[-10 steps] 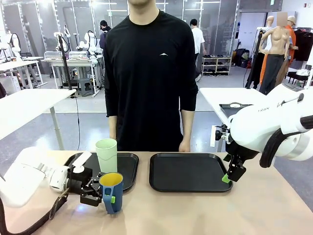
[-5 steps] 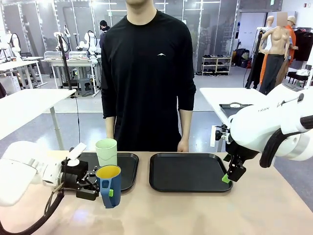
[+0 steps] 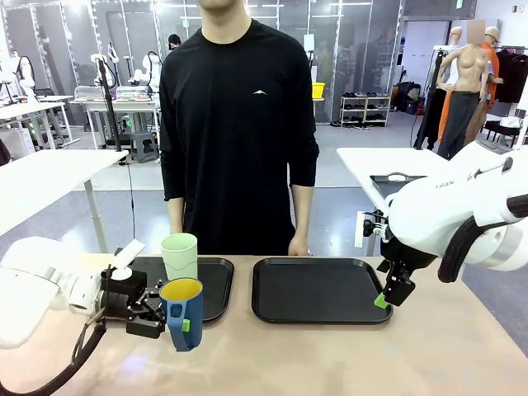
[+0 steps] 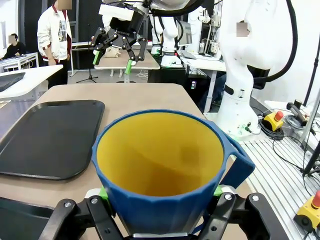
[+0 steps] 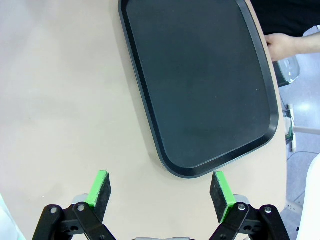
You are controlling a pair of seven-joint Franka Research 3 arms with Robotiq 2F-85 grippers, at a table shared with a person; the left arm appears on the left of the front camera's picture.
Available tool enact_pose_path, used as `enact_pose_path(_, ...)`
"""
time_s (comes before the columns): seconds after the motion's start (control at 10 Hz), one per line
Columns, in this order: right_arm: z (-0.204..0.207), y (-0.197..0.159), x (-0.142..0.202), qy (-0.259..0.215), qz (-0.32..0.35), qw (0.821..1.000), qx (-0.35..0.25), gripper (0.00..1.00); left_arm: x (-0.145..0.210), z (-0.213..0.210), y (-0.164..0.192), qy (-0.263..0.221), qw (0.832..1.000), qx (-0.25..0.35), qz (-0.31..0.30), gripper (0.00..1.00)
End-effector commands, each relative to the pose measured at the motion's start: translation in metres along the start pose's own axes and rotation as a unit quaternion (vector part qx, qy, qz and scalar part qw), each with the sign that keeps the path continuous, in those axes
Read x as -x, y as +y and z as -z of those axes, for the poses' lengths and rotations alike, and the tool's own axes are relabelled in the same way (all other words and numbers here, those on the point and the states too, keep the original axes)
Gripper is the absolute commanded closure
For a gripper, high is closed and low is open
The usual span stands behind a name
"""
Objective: Sort and store the cups by type.
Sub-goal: Pick up the Handle plastic cup and place it into the empty Flat Tray.
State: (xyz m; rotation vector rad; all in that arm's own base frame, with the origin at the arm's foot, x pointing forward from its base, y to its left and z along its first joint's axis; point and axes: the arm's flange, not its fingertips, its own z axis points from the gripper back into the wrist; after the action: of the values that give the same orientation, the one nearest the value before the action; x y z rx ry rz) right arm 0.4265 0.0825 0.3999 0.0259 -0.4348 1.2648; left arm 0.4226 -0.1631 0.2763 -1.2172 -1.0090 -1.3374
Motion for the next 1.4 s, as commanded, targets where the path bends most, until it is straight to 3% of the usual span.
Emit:
enact_pose_path(0.0, 0.001, 0.003, 0.001, 0.003, 0.005, 1.000, 0.008, 0.00, 0.000, 0.002, 0.001, -0.002, 1.000, 0.000, -0.001, 0.79)
enact_pose_path(0.2, 0.001, 0.003, 0.001, 0.003, 0.005, 1.000, 0.008, 0.00, 0.000, 0.002, 0.001, -0.002, 1.000, 0.000, -0.001, 0.79)
enact_pose_path(0.3, 0.001, 0.003, 0.001, 0.003, 0.005, 1.000, 0.008, 0.00, 0.002, 0.000, 0.000, 0.000, 1.000, 0.000, -0.002, 0.24)
enact_pose_path(0.9, 0.001, 0.003, 0.001, 0.003, 0.005, 1.000, 0.008, 0.00, -0.005, 0.097, -0.012, -0.004, 0.994, -0.109, -0.006, 0.24)
enact_pose_path(1.3, 0.001, 0.003, 0.001, 0.003, 0.005, 1.000, 0.008, 0.00, -0.015, 0.164, 0.020, -0.017, 0.987, -0.158, 0.010, 0.24)
